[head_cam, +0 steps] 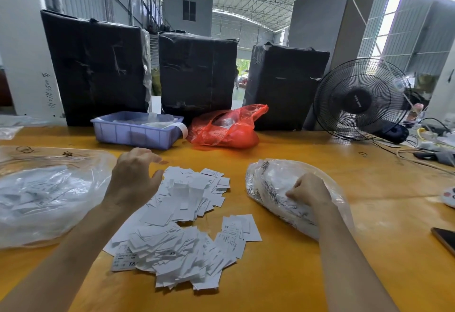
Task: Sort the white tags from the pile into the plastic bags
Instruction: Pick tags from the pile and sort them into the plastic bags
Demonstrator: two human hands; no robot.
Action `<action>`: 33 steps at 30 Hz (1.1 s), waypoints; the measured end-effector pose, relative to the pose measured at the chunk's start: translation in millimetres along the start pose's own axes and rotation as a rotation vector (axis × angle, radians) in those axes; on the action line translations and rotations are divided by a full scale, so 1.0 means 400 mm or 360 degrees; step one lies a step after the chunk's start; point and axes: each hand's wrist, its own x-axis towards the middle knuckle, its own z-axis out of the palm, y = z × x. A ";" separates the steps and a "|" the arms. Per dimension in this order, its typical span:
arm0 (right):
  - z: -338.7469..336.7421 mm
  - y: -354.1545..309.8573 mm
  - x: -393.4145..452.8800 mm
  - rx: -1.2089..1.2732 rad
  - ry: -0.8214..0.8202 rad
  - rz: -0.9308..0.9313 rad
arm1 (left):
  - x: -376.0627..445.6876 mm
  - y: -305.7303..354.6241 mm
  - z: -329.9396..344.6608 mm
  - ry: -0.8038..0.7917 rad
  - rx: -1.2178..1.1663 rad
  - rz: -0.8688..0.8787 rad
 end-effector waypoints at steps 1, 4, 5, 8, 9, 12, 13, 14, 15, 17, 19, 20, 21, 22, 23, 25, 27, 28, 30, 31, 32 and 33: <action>-0.004 0.001 0.004 0.0056 0.0023 0.0013 | 0.000 0.000 0.000 -0.0002 -0.0005 0.0001; -0.023 -0.002 0.014 0.0220 -0.0048 0.0013 | 0.000 0.000 0.002 -0.0006 -0.0008 0.0006; -0.026 -0.005 0.017 0.0272 -0.0060 0.0005 | 0.000 0.000 0.003 -0.0009 -0.0007 0.0008; -0.036 -0.024 0.024 0.0366 0.0120 0.0000 | -0.001 0.001 0.005 -0.0026 0.0006 -0.0001; -0.041 -0.030 0.025 0.0337 0.0230 -0.0001 | -0.002 0.002 0.006 -0.0031 0.0006 -0.0002; -0.055 -0.042 0.020 0.0176 0.0425 -0.0011 | -0.002 0.004 0.007 -0.0046 -0.0007 0.0008; -0.057 -0.043 0.019 0.0209 0.0437 -0.0019 | -0.003 0.004 0.007 -0.0047 -0.0010 0.0014; -0.060 -0.045 0.017 0.0310 0.0434 -0.0036 | -0.004 0.005 0.007 -0.0047 -0.0013 0.0017; -0.064 -0.052 0.011 0.0461 0.0425 -0.0079 | -0.004 0.006 0.008 -0.0048 -0.0022 0.0019; -0.076 -0.073 -0.004 0.0847 0.0344 -0.0181 | -0.005 0.013 0.010 -0.0064 -0.0067 0.0023; -0.084 -0.096 -0.009 0.1001 0.0237 -0.0247 | -0.008 0.023 0.013 -0.0082 -0.0125 0.0039; -0.085 -0.104 -0.008 0.0859 0.0220 -0.0255 | -0.010 0.028 0.014 -0.0090 -0.0148 0.0049; -0.084 -0.106 -0.005 0.0632 0.0231 -0.0241 | -0.011 0.032 0.015 -0.0099 -0.0164 0.0059; -0.079 -0.102 -0.004 0.0372 0.0237 -0.0187 | -0.013 0.035 0.015 -0.0107 -0.0176 0.0068; -0.072 -0.092 -0.007 0.0138 0.0203 -0.0105 | -0.015 0.037 0.015 -0.0111 -0.0187 0.0077; -0.047 -0.062 -0.015 -0.0128 -0.0014 0.0026 | -0.017 0.038 0.014 -0.0114 -0.0198 0.0080; -0.022 -0.038 -0.020 -0.0115 -0.0161 0.0080 | -0.017 0.039 0.014 -0.0122 -0.0193 0.0078; -0.015 -0.029 -0.017 -0.0073 -0.0135 0.0092 | -0.017 0.039 0.015 -0.0125 -0.0192 0.0077; -0.011 -0.019 -0.010 -0.0009 -0.0016 0.0094 | -0.017 0.037 0.016 -0.0130 -0.0195 0.0077; -0.014 -0.016 -0.005 0.0038 0.0015 0.0103 | -0.017 0.036 0.016 -0.0133 -0.0196 0.0077; -0.017 -0.012 0.004 0.0131 0.0015 0.0115 | -0.017 0.035 0.016 -0.0137 -0.0195 0.0076; -0.021 -0.007 0.010 0.0250 -0.0009 0.0132 | -0.018 0.035 0.016 -0.0140 -0.0194 0.0073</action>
